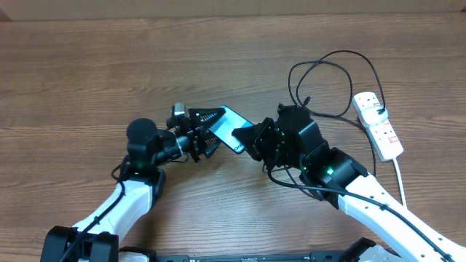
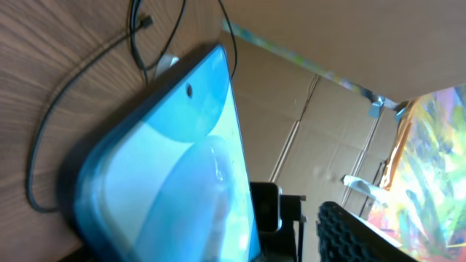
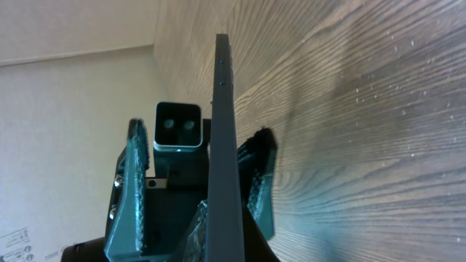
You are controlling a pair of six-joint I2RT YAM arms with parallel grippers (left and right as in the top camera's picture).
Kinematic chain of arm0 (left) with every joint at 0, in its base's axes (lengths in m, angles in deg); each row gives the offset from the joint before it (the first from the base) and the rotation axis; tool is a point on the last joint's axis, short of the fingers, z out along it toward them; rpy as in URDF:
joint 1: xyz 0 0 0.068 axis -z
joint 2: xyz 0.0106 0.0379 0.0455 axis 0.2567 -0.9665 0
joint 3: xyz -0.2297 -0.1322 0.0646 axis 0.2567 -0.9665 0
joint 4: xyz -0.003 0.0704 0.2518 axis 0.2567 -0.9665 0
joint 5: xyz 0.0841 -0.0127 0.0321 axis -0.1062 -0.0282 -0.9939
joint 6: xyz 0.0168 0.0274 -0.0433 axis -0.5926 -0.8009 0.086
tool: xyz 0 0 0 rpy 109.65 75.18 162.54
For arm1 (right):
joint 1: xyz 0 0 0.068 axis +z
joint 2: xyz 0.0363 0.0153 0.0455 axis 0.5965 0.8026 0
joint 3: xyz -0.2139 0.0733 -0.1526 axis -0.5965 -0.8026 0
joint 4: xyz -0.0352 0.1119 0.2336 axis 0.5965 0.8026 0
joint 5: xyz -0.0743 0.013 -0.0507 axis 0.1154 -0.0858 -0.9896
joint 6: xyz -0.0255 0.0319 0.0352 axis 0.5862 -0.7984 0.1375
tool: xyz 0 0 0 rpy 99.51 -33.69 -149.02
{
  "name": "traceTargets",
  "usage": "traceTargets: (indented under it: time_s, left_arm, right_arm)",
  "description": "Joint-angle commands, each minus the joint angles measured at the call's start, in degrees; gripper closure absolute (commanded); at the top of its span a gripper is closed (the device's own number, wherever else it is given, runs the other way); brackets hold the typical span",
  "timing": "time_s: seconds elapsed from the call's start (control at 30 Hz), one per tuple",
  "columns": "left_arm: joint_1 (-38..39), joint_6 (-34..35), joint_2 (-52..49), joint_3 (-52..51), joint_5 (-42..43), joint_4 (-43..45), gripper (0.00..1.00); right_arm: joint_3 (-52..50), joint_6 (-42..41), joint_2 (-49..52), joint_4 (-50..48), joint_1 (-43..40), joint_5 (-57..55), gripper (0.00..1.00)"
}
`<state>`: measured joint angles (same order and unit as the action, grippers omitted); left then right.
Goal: Plug charger to phone and switch on socket
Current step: 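Regrasp the phone's side with the left gripper from the right gripper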
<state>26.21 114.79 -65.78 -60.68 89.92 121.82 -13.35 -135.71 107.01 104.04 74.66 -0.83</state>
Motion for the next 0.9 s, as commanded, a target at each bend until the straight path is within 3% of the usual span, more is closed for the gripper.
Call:
traceTargets:
  time_s: [0.0, 0.2, 0.5, 0.87]
  left_arm:
    - [3.0, 6.8, -0.4, 0.3, -4.1, 0.2, 0.41]
    - [4.5, 11.9, -0.4, 0.3, -3.8, 0.2, 0.55]
    - [4.4, 13.2, -0.4, 0.3, -3.4, 1.2, 0.62]
    - [4.3, 13.2, -0.4, 0.3, -5.0, -0.2, 0.73]
  right_arm:
    - [0.9, -2.1, -0.3, -2.0, 1.4, -1.7, 0.96]
    - [0.9, -2.0, -0.2, -1.9, 1.5, -5.0, 0.96]
    - [0.9, -2.0, -0.2, 0.5, 1.5, -7.6, 0.96]
    - [0.9, -2.0, -0.2, 0.8, 1.5, -2.0, 0.96]
